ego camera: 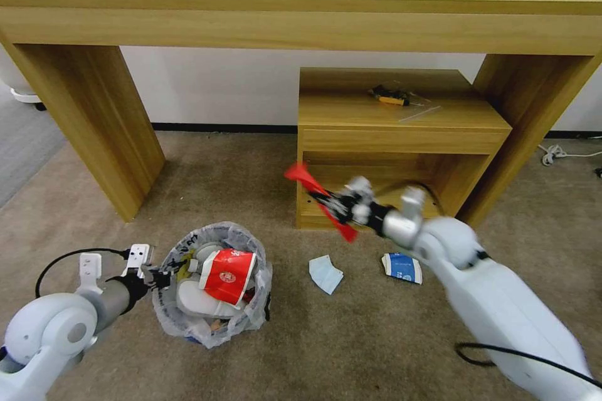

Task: Pick up the trash bin and place the garbage on the floor into it.

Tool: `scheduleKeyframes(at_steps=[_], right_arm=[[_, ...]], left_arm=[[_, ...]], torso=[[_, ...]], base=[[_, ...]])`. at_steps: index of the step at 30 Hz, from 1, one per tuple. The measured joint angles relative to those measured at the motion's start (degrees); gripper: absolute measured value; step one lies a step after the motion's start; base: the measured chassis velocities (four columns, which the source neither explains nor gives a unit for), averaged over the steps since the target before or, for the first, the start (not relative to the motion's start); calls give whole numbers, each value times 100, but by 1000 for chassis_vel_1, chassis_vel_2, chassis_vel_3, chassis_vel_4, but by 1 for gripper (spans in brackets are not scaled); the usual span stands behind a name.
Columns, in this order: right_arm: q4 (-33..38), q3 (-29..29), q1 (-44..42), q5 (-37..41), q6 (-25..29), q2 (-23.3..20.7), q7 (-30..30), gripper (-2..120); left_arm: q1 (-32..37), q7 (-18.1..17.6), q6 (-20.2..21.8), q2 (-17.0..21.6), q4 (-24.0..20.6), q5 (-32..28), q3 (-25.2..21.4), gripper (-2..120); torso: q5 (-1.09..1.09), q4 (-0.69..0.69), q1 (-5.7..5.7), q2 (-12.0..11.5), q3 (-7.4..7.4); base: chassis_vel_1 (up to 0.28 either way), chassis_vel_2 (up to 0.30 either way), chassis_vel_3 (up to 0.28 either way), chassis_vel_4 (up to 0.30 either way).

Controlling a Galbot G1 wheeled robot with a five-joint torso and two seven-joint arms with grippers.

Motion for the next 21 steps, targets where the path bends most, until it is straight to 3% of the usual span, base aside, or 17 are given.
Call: scheduleKeyframes(at_steps=[3,4,6,10,21], right_arm=[[250,-851,862,738,-552,1083,654,1],[250,-851,862,738,-552,1083,654,1],[248,-1325,1167,1150,-707,1671,987,1],[133,-1885,1156,1175,-775,1943,1231,1],[-142,-2068,732,303,-641,1755,1093,1]], left_arm=[[-241,-44,0,59,130,-86,386,0],[-241,-44,0,59,130,-86,386,0],[-355,-66,0,85,161,-141,561,0],[-415,-65,-1,147,161,-223,602,0],[-368,-50,0,267,51,-385,440,0]], torso=[[2,6,0,0,1],[2,6,0,0,1],[-1,7,0,0,0],[1,1,-1,0,0],[2,3,-1,0,0]], base=[[0,0,0,0],[0,0,0,0],[0,0,0,0],[0,0,0,0],[0,0,0,0]])
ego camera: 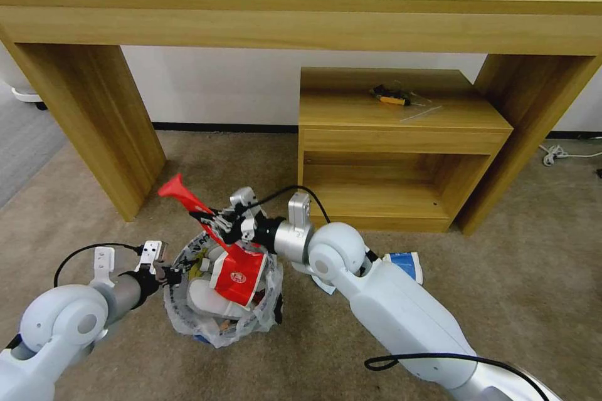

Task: Pick up the trash bin and place the garbage on the floor into it.

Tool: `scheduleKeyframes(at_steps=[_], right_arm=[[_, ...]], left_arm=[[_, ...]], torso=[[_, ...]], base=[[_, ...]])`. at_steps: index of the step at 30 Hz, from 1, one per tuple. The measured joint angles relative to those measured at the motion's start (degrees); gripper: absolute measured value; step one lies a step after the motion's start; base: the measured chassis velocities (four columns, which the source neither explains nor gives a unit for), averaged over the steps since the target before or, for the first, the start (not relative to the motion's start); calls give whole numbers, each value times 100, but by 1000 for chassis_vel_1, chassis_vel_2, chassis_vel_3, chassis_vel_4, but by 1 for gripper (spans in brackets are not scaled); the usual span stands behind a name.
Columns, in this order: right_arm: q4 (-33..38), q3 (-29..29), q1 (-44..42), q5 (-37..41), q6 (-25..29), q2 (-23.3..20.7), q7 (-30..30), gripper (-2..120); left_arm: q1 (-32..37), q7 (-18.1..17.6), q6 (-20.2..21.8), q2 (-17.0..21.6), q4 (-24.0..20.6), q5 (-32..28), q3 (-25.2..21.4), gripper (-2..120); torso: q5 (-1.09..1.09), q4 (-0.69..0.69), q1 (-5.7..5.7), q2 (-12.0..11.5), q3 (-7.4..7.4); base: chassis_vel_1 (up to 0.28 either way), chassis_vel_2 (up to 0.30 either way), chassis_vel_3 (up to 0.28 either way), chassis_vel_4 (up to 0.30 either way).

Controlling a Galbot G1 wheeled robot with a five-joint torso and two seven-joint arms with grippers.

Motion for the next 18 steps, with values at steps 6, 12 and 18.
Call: scheduleKeyframes(at_steps=[6,12,18], right_arm=[[-193,-112,-101,-323,120,-21,-23,1],[-428,-236,-118,-591,191,16,-22,1],[-614,-310,-103,-855,214,23,44,7]], left_arm=[[-4,-13,0,3,-49,-53,-4,0],[52,-72,1,21,-146,-124,-71,0],[81,-212,4,46,-252,-222,-114,0]], torso=[[0,0,0,0,0],[0,0,0,1,0],[1,0,0,1,0]], base=[[0,0,0,0],[0,0,0,0],[0,0,0,0]])
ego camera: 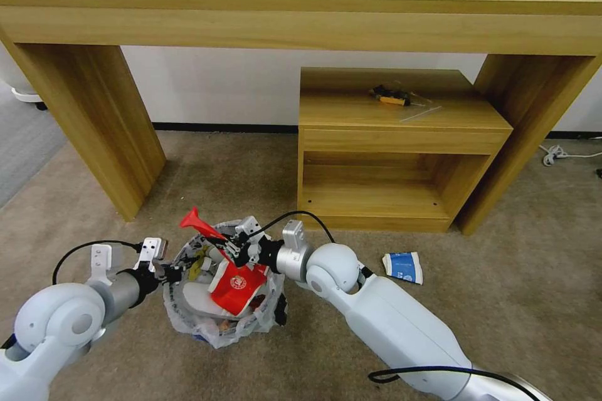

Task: Pick up the trash bin and place the garbage on the floor into it.

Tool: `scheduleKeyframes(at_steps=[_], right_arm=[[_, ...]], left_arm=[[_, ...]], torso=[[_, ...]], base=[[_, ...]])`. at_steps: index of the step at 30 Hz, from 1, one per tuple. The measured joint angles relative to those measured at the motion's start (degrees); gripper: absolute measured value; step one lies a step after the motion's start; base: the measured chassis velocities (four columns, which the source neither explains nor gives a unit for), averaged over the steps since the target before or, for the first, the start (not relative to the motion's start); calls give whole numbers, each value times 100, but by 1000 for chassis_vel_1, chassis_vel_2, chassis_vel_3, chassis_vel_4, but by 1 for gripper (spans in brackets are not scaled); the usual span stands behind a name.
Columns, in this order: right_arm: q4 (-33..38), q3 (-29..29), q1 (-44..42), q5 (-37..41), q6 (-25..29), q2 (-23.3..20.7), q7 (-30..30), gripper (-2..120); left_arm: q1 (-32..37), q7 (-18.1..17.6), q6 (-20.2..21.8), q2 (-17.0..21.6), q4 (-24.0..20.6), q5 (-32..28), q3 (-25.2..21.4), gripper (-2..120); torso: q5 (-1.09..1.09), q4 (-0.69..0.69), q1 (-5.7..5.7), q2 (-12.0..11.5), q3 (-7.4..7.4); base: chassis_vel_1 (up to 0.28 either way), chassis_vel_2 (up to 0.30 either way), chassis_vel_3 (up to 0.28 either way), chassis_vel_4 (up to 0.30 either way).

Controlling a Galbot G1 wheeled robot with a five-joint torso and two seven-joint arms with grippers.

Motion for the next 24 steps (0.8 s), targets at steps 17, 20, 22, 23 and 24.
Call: scheduleKeyframes(at_steps=[17,20,22,23,24], right_arm=[[643,124,45,289,-180,-141,437,72],[767,250,25,322,-181,-184,494,82],[828,325,5,347,-181,-197,556,85],[908,434,-25,418,-172,-216,689,92],[948,523,-58,480,-170,-233,801,96]], left_arm=[[58,-52,-4,-51,132,89,-30,0],[55,-48,-5,-56,170,90,-76,0],[59,-41,-5,-67,193,94,-95,0],[75,-34,-4,-88,221,108,-122,0],[85,-30,-5,-106,233,118,-137,0]], torso=[[0,0,0,0,0],[1,0,0,0,0],[0,-1,0,0,0],[0,-1,0,0,0],[0,1,0,0,0]], base=[[0,0,0,0],[0,0,0,0],[0,0,0,0],[0,0,0,0],[0,0,0,0]])
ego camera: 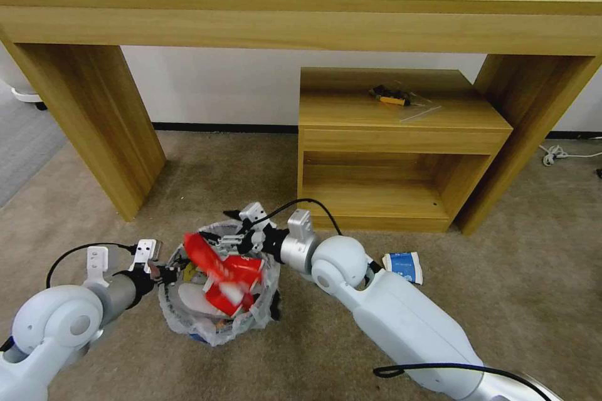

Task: Pick up the trash bin and place the garbage on the floor into it.

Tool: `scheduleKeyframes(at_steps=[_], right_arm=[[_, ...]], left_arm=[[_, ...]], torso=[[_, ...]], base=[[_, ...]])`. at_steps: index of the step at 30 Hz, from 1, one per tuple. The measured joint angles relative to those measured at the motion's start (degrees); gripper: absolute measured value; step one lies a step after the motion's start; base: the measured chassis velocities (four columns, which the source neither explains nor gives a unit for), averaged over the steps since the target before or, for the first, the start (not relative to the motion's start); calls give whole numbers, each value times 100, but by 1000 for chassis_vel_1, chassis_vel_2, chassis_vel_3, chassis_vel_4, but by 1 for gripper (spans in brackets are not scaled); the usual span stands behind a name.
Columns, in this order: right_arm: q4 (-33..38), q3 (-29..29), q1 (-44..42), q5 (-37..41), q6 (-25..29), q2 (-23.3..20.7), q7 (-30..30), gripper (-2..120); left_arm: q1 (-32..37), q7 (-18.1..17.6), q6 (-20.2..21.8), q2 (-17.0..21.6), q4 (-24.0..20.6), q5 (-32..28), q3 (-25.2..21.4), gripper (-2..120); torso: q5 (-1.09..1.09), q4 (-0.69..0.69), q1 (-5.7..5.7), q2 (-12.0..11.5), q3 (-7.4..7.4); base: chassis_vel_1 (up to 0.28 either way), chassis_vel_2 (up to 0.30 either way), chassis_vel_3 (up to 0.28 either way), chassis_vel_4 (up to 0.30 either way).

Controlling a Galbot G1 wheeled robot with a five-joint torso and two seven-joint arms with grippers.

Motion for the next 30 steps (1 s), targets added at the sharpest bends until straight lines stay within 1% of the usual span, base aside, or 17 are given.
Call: scheduleKeyframes(at_steps=[2,5,6,9,10,11,13,14,17,18,20,21,24,25,28,29,30], right_arm=[[8,87,-35,34,-4,-20,93,98],[-253,516,-258,62,-27,-76,552,100],[-253,516,-258,62,-27,-76,552,100],[-807,1087,-585,-67,-46,-99,601,100],[-807,1087,-585,-67,-46,-99,601,100],[-1015,1254,-728,-73,-69,-131,577,100],[-1376,1456,-942,-85,-75,-173,534,100],[-1376,1456,-942,-85,-75,-173,534,100],[-1975,1570,-1149,-204,10,-68,528,100],[-1975,1570,-1149,-204,10,-68,528,100],[-2405,1596,-1174,-361,134,60,476,100],[-2405,1596,-1174,-361,134,60,476,100],[-3217,1592,-1049,-597,335,243,473,100],[-3217,1592,-1049,-597,335,243,473,100],[-4017,1546,-759,-657,514,401,441,100],[-4017,1546,-759,-657,514,401,441,100],[-4186,1544,-684,-658,545,436,407,100]], left_arm=[[10,4,0,-16,7,15,-12,0],[34,18,0,-55,5,34,-33,0],[34,18,0,-55,5,34,-33,0],[63,18,0,-54,-11,32,-77,0],[63,18,0,-54,-11,32,-77,0],[79,18,0,-49,-13,32,-92,0],[103,17,0,-41,-20,32,-97,0],[103,17,0,-41,-20,32,-97,0],[139,9,0,-38,-25,33,-96,0],[139,9,0,-38,-25,33,-96,0],[176,4,0,-46,-24,42,-106,0],[176,4,0,-46,-24,42,-106,0],[231,4,1,-49,-36,50,-159,0],[231,4,1,-49,-36,50,-159,0],[242,5,1,-55,-74,49,-152,0],[242,5,1,-55,-74,49,-152,0],[235,4,0,-55,-75,49,-131,0]], torso=[[0,1,0,0,0],[0,-1,0,0,0],[0,-1,0,0,0],[1,-1,0,0,0],[1,-1,0,0,0],[1,-3,0,0,0],[1,-3,0,0,0],[1,-3,0,0,0],[1,-1,0,0,0],[1,-1,0,0,0],[1,0,0,0,0],[1,0,0,0,0],[1,0,0,0,0],[1,0,0,0,0],[0,-1,0,0,0],[0,-1,0,0,0],[0,0,0,0,0]], base=[[0,0,0,0],[0,0,0,0],[0,0,0,0],[0,0,0,0],[0,0,0,0],[0,0,0,0],[0,0,0,0],[0,0,0,0],[0,0,0,0],[0,0,0,0],[0,0,0,0],[0,0,0,0],[0,0,0,0],[0,0,0,0],[0,0,0,0],[0,0,0,0],[0,0,0,0]])
